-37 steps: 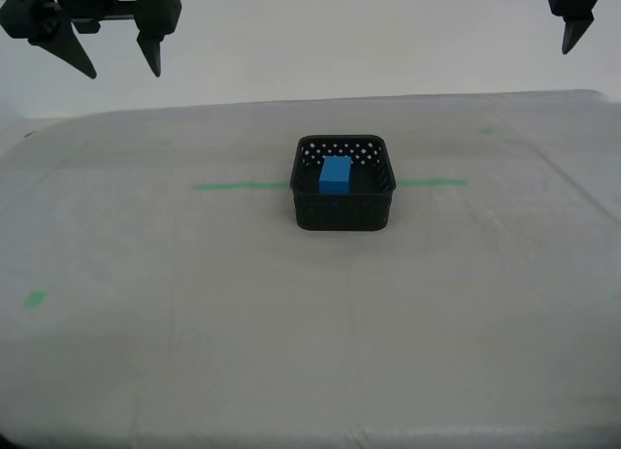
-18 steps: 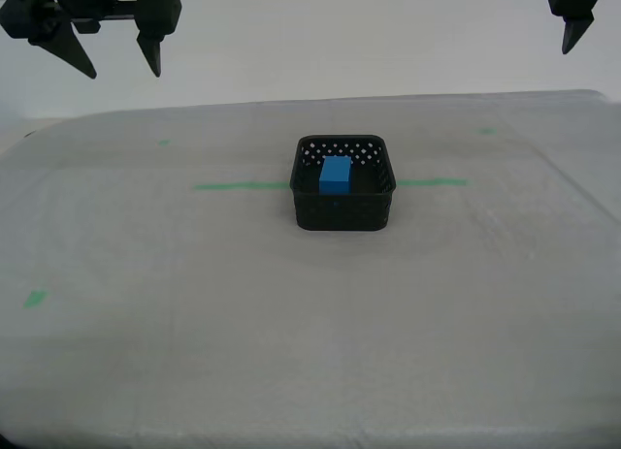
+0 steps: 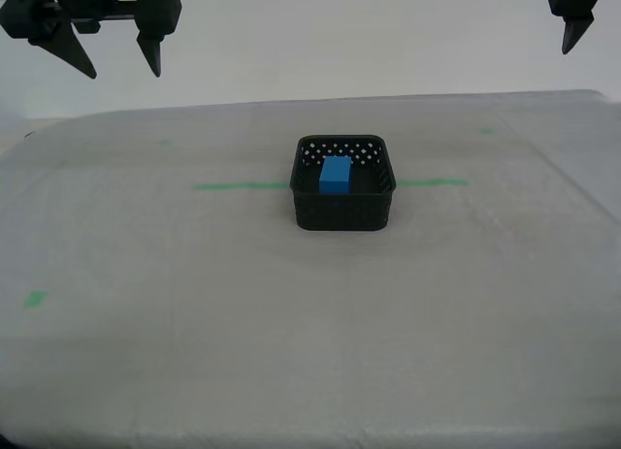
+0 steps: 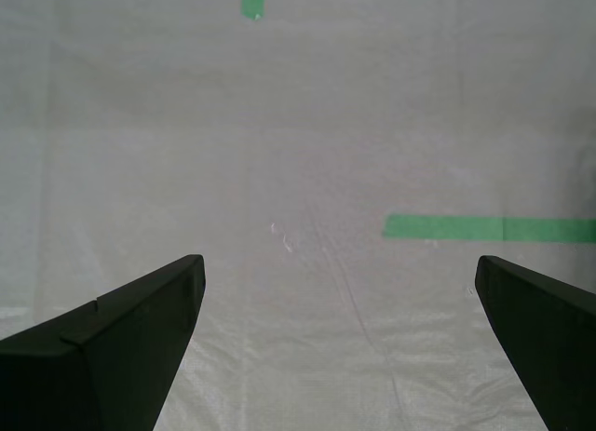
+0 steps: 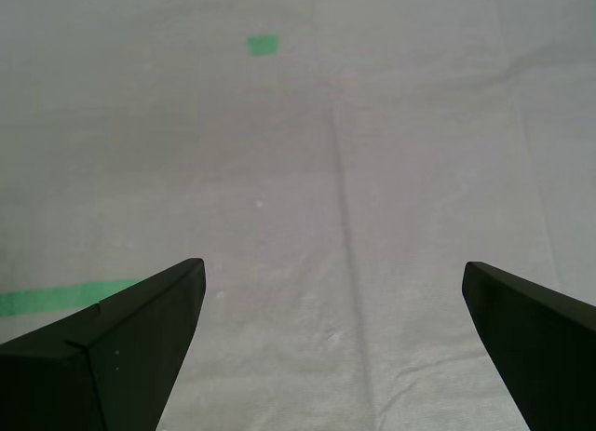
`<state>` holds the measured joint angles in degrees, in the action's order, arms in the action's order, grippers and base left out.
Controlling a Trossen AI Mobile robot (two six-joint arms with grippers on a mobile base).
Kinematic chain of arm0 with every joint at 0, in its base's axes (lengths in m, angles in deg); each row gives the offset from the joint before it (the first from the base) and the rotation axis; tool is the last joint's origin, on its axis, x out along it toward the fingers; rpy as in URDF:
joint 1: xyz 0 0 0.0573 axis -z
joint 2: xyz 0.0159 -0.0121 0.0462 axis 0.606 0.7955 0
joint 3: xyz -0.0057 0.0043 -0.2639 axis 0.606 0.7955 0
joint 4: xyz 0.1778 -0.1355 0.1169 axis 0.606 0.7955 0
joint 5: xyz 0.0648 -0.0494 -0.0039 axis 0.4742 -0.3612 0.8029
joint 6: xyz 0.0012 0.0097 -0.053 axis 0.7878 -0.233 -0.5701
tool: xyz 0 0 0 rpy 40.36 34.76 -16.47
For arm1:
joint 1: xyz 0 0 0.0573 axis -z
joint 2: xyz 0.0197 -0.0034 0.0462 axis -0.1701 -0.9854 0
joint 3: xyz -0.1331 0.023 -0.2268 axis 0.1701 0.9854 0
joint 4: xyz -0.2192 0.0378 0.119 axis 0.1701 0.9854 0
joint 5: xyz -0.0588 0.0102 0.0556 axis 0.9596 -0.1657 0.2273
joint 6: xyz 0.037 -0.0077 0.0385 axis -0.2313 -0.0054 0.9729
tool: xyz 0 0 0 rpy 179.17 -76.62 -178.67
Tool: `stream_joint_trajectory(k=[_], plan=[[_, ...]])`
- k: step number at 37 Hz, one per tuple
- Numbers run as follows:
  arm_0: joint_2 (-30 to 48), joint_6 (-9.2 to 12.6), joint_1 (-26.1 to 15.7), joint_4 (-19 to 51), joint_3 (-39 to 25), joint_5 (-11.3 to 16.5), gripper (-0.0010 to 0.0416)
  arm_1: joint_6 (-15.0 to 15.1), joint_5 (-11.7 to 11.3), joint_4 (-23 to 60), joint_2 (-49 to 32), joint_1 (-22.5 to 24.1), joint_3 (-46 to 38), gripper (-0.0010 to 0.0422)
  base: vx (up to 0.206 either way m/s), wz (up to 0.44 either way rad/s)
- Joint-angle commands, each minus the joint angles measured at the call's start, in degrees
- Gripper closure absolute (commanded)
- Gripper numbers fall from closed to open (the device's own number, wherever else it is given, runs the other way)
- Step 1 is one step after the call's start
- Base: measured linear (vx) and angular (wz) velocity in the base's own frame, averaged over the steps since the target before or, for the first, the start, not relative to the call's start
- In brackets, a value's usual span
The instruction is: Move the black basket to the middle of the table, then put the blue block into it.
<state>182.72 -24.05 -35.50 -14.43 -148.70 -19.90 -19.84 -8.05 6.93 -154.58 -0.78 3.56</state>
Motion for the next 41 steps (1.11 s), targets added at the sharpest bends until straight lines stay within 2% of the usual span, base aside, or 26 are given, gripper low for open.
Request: stream_joint_trajectory(k=[1, 41], plan=[[0.0, -0.1, 0.0, 0.0, 0.0, -0.1, 0.0019, 0.2, 0.0, 0.0, 0.1, 0.0, 0.0, 0.0012, 0.0, 0.0], [0.0, -0.1, 0.0, 0.0, 0.0, -0.1, 0.0019, 0.2, 0.0, 0.0, 0.1, 0.0, 0.0, 0.0012, 0.0, 0.0]])
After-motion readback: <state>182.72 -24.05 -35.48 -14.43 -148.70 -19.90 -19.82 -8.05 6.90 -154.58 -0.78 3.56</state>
